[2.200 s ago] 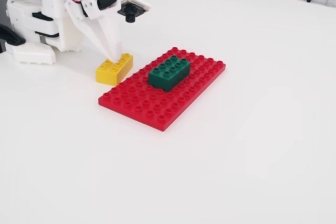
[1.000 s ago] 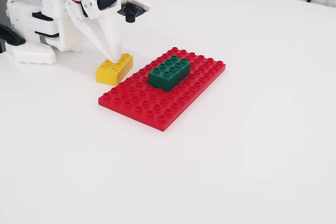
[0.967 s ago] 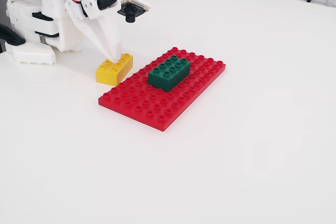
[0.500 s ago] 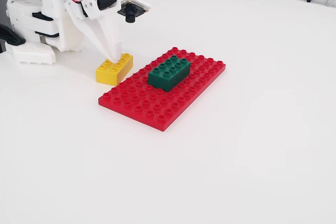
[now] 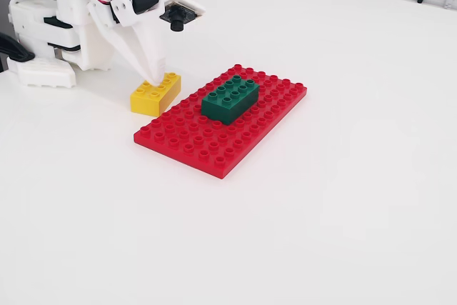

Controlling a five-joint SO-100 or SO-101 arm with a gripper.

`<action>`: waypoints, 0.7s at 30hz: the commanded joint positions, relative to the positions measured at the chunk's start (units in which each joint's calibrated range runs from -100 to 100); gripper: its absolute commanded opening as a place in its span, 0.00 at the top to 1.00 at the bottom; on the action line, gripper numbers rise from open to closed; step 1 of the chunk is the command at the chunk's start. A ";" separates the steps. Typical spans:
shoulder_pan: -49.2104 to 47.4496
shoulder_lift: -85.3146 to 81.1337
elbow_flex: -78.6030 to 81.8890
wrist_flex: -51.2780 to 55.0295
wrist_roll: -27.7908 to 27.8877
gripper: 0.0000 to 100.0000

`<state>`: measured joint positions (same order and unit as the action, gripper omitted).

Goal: Put yellow lego brick onto the green one

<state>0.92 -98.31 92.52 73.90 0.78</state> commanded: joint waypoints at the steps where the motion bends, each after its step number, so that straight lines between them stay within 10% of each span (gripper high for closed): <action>1: 0.63 0.24 -0.74 0.32 2.77 0.99; 21: 0.63 28.14 -43.40 4.22 3.08 0.90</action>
<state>1.29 -83.12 61.05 77.87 4.00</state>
